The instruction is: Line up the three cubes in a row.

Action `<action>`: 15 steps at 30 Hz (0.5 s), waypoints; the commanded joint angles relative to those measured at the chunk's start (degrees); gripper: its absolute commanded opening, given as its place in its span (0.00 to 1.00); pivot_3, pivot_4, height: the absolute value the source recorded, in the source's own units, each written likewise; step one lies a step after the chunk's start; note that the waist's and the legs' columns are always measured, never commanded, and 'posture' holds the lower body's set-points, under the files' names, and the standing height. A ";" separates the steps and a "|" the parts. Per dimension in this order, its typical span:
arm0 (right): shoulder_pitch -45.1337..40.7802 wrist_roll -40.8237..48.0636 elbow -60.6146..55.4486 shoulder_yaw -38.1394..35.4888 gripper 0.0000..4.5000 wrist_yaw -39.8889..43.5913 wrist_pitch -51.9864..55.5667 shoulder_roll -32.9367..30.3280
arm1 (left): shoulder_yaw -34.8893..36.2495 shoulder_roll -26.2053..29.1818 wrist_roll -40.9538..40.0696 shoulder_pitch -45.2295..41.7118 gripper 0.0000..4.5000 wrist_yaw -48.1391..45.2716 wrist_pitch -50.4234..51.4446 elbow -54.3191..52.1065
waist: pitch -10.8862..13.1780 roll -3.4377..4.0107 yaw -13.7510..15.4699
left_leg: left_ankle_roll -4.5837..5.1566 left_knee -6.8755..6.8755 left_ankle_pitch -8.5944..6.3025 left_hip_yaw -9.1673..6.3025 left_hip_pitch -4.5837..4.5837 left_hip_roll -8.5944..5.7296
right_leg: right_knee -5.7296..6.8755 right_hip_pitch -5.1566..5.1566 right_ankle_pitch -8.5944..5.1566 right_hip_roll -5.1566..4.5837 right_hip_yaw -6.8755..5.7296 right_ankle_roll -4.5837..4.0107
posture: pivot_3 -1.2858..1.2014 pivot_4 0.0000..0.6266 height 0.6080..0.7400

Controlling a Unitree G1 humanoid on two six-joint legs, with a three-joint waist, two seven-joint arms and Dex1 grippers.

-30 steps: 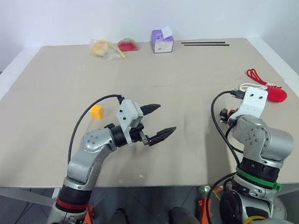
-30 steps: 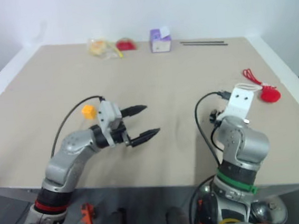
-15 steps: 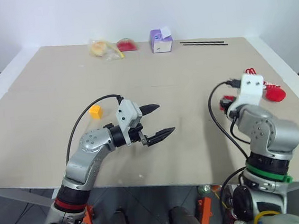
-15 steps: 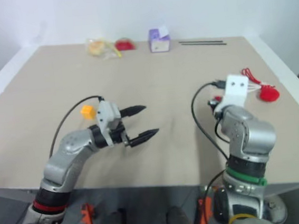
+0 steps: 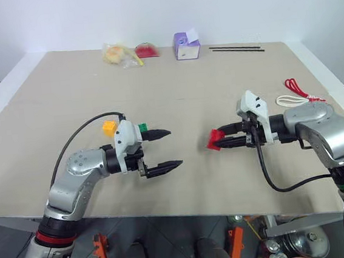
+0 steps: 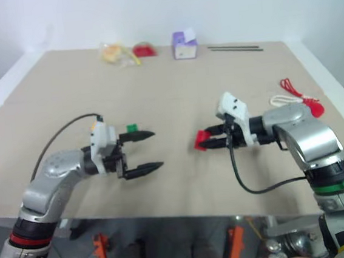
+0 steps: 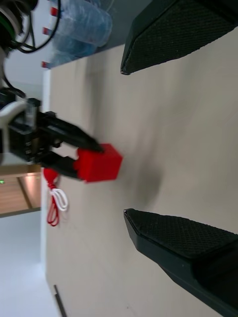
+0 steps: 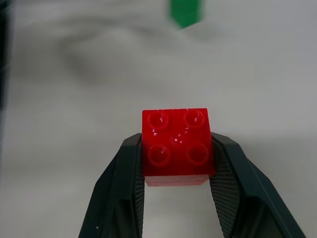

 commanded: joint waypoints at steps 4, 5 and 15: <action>-4.55 -6.07 8.88 4.34 0.27 9.61 -11.50 0.05 | 0.83 1.79 -0.65 0.77 1.00 -2.37 -0.83 -1.91 | 0.01 -0.02 0.07 | -0.02 0.01 0.00 0.01 -0.01 0.00 | 0.00 -0.01 -0.01 -0.01 0.00 0.01 | 0.52 0.24 1.00; -4.76 -6.50 9.84 4.58 0.27 10.44 -12.41 0.30 | 0.85 1.75 -0.71 0.68 1.00 -2.30 -0.70 -1.98 | 0.02 -0.02 0.07 | -0.02 0.01 0.00 0.01 -0.01 0.00 | 0.00 0.00 -0.01 0.00 0.00 0.01 | 0.52 0.24 1.00; -2.52 -9.54 12.17 4.68 0.27 12.27 -17.38 1.36 | 0.61 1.47 -0.22 0.67 1.00 -1.30 -0.48 -2.24 | 0.02 -0.02 0.13 | -0.04 0.00 0.00 -0.01 -0.01 0.00 | 0.01 0.01 -0.01 0.00 -0.02 0.02 | 0.52 0.24 1.00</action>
